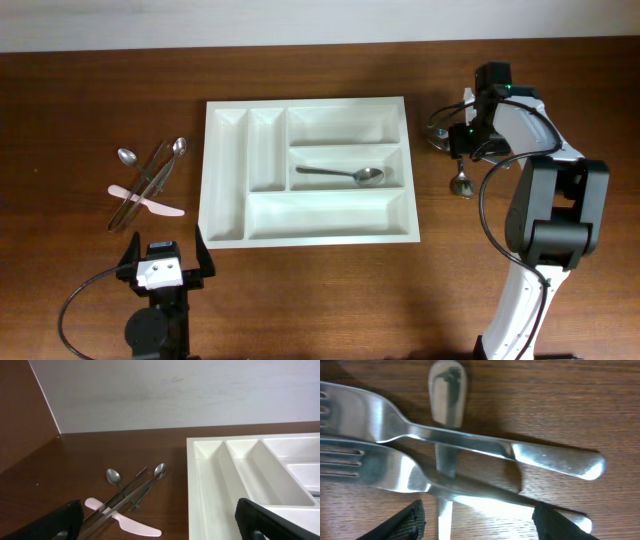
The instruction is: Pack container
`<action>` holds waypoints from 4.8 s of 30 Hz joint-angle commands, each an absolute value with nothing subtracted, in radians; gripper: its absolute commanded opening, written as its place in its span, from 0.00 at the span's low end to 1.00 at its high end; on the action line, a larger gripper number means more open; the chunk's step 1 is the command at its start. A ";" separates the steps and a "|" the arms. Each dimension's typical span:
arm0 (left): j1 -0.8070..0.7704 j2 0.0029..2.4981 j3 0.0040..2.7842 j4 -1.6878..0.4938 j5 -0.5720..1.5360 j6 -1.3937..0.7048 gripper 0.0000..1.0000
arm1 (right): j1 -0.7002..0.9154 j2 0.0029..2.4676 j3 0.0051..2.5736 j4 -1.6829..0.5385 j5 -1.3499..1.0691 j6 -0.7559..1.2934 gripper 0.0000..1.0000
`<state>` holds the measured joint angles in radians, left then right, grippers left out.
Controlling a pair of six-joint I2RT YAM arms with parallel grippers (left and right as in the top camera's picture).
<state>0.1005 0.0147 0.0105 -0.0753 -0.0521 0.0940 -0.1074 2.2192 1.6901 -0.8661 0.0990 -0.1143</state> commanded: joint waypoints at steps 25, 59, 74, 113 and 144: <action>0.106 0.005 0.009 -0.080 -0.041 0.104 0.99 | -0.171 2.223 1.689 -0.769 0.109 -0.130 0.76; 0.106 0.005 0.009 -0.080 -0.041 0.104 0.99 | -0.093 2.230 1.816 -0.843 -0.026 1.067 0.71; 0.106 0.005 0.009 -0.080 -0.041 0.104 0.99 | -0.101 2.246 1.816 -0.984 0.047 1.104 0.70; 0.106 0.005 0.009 -0.080 -0.041 0.104 0.99 | -0.131 2.293 1.776 -0.920 0.047 1.101 0.67; 0.106 0.005 0.009 -0.080 -0.041 0.104 0.99 | -0.170 2.298 1.787 -0.888 -0.083 1.026 0.71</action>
<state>0.1005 0.0147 0.0105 -0.0753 -0.0521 0.0940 -0.1680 2.2810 1.7813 -0.9016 -0.0807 1.0397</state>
